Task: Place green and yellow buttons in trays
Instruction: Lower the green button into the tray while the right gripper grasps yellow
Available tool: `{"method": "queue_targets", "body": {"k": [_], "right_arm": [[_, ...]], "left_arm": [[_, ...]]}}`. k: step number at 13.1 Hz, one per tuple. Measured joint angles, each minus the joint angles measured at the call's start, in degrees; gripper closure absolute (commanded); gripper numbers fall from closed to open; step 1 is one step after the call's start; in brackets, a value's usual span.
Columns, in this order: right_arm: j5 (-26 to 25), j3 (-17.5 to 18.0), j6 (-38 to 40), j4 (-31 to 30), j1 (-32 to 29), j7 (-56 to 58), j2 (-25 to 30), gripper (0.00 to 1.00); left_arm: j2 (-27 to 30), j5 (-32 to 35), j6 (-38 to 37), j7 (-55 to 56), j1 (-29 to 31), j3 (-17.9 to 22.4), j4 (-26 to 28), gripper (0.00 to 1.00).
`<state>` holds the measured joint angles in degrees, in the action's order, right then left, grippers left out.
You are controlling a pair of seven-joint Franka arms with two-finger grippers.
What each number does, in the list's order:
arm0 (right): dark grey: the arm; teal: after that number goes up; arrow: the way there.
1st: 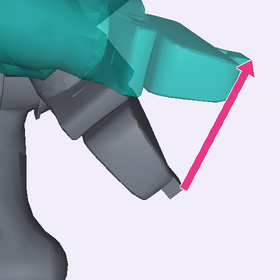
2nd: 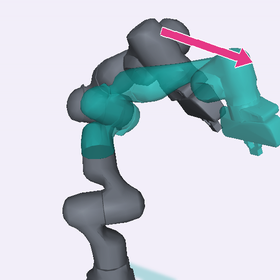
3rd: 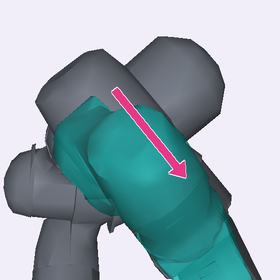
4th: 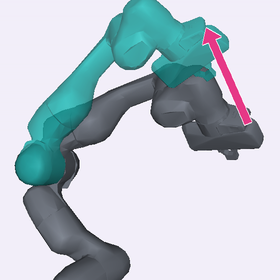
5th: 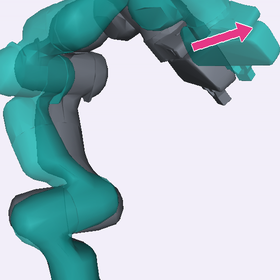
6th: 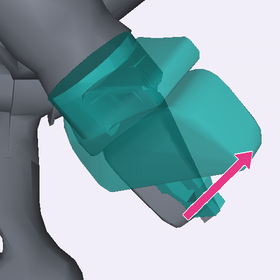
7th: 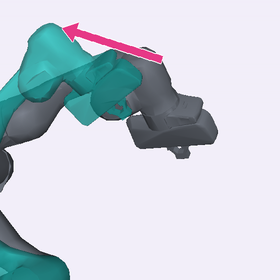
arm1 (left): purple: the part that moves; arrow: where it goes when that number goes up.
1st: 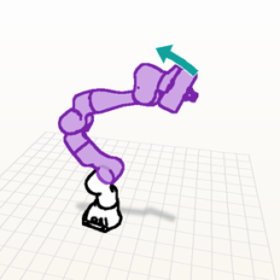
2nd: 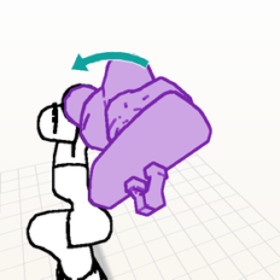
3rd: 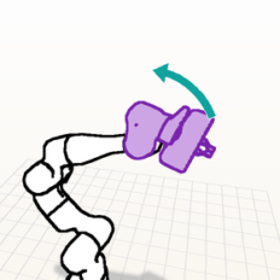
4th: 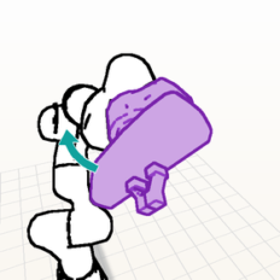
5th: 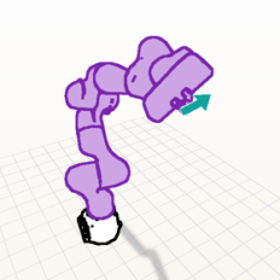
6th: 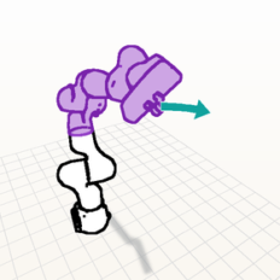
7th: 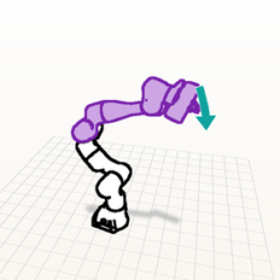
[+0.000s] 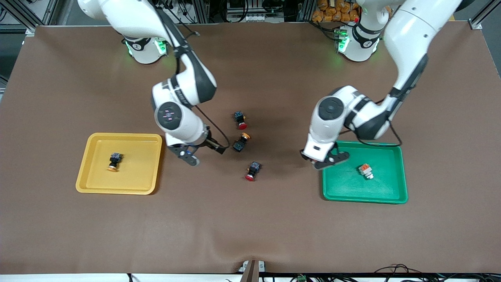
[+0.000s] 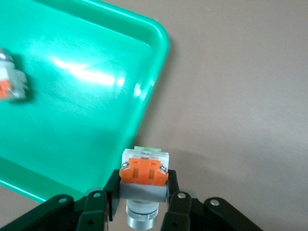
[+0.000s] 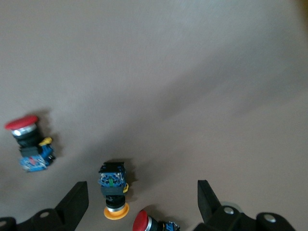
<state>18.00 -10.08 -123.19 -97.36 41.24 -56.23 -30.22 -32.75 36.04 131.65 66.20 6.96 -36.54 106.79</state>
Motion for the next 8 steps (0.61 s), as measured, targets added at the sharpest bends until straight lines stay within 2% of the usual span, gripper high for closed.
{"method": "queue_targets", "body": {"k": [2,3,5,6,8], "right_arm": [[0.00,-0.01,-2.84,-0.04,2.15,-1.51,-2.59,0.00],[0.00,0.01,-5.01,-0.05,3.17,-2.78,-3.90,0.03],[0.00,0.03,-11.18,-0.04,5.51,-5.36,-6.76,0.29],[0.00,0.01,-13.33,-0.01,6.44,-6.15,-8.04,0.37],[0.00,0.00,-15.18,0.02,7.13,-6.42,-9.89,0.68]], "left_arm": [[0.00,0.00,-0.16,-6.00,4.04,0.01,0.10,1.00],[-0.01,0.00,-0.19,-8.65,6.02,0.02,0.29,1.00],[-0.17,0.00,-0.19,-11.36,8.59,0.04,0.78,1.00],[-0.42,0.00,-0.20,-12.13,9.26,0.03,1.02,1.00],[-1.32,0.00,-0.18,-14.18,10.24,0.05,1.21,1.00]]}}
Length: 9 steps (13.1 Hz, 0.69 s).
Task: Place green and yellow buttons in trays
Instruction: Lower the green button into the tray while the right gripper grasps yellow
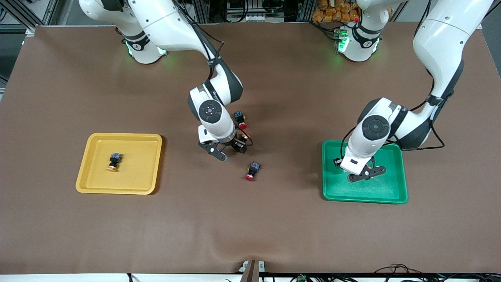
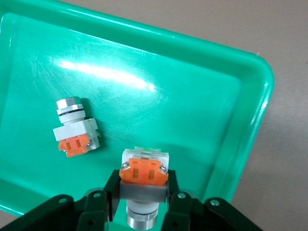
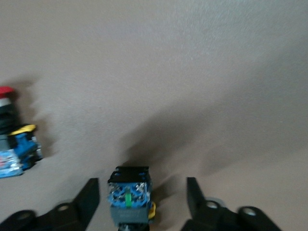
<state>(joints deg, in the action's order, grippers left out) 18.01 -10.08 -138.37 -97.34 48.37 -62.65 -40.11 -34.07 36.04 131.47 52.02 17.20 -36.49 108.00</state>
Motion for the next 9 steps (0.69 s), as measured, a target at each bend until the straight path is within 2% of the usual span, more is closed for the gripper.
{"method": "queue_targets", "body": {"k": [1,2,7,8,9], "right_arm": [[0.00,0.01,-0.74,0.11,0.27,0.00,-0.63,0.87],[0.00,0.00,-1.06,0.20,0.58,0.00,-1.00,1.00],[0.00,-0.86,-0.93,0.82,0.76,0.00,-1.02,1.00],[0.00,-1.41,-0.06,1.05,0.27,0.03,-0.96,1.00],[-0.02,-1.90,1.74,1.60,-0.85,0.45,-0.80,1.00]], "left_arm": [[-0.53,0.00,0.06,-0.76,0.43,0.00,0.00,1.00],[-1.01,0.00,0.23,-1.24,0.81,0.00,0.00,1.00],[-3.06,0.00,4.13,-5.99,3.35,0.02,-0.20,0.99],[-3.38,0.00,4.52,-6.31,3.38,-0.01,-0.51,0.76],[-3.60,0.00,4.58,-6.44,3.27,-0.13,-0.80,0.03]]}}
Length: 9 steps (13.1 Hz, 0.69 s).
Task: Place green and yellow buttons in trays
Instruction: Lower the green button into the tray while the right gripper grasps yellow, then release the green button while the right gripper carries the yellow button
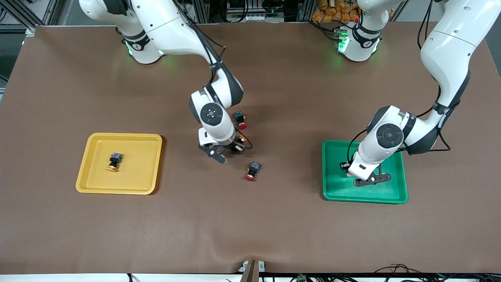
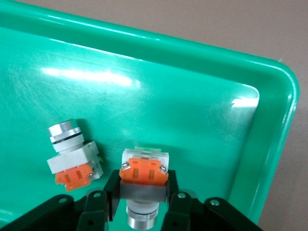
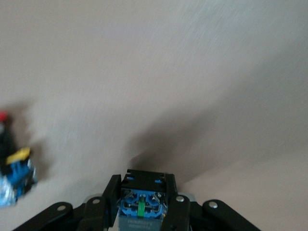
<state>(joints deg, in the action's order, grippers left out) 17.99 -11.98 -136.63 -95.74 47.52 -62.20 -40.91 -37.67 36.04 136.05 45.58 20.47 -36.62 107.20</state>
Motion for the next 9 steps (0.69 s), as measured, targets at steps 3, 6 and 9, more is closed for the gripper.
{"method": "queue_targets", "body": {"k": [3,6,9], "right_arm": [[-0.02,-0.65,8.92,2.20,-7.40,6.85,1.83,1.00],[-0.03,-0.76,16.27,2.37,-15.99,17.99,5.56,1.00],[-0.04,-0.96,20.69,2.15,-23.44,30.61,6.95,1.00]], "left_arm": [[-0.06,0.00,0.02,-0.01,-0.42,-0.43,-0.56,0.00],[0.29,0.00,-0.11,-0.09,-0.19,-1.21,-1.71,0.00],[2.78,0.00,-6.25,-2.49,0.22,-3.48,-5.98,0.00]]}}
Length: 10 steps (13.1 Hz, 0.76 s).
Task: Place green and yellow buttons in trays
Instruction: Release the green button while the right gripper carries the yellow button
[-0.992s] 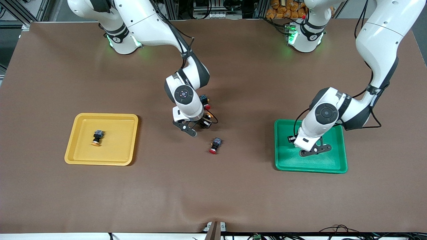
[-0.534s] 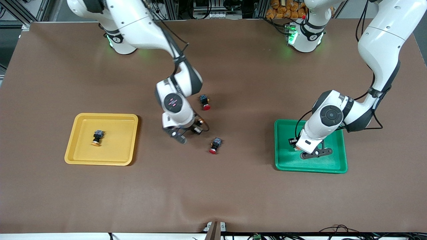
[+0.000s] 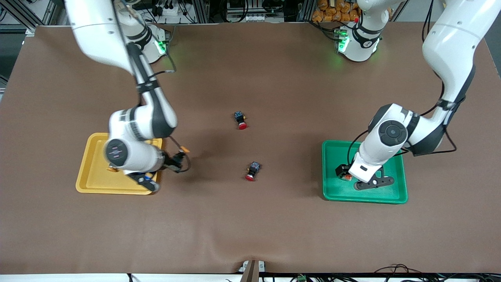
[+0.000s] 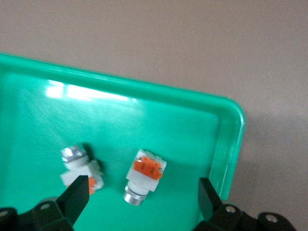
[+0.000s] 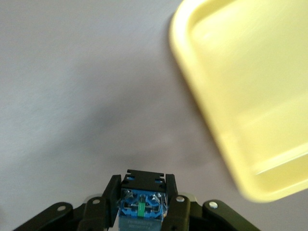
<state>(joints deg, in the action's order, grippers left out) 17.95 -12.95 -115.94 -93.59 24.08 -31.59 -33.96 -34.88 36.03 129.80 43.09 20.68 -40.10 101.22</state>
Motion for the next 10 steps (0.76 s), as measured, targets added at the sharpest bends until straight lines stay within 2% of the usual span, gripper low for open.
{"method": "queue_targets", "body": {"k": [2,5,8,10], "right_arm": [[-0.02,-0.36,1.01,-0.49,-4.28,7.98,0.05,1.00],[-0.06,-1.00,1.00,-2.44,-10.27,20.30,-0.01,1.00],[-0.05,-0.98,-0.87,-4.56,-13.18,25.01,-0.20,1.00],[-0.06,-0.56,-5.66,-7.39,-13.02,26.05,-0.55,1.00]], "left_arm": [[1.33,-0.67,-7.84,-1.70,0.13,-2.41,-5.15,0.00],[2.98,-6.59,-18.90,-7.67,0.44,-3.91,-13.07,0.00],[6.68,-12.99,-23.68,-15.14,3.27,-3.97,-17.88,0.00],[10.52,-13.81,-25.22,-16.96,4.28,-4.04,-19.05,0.00]]}}
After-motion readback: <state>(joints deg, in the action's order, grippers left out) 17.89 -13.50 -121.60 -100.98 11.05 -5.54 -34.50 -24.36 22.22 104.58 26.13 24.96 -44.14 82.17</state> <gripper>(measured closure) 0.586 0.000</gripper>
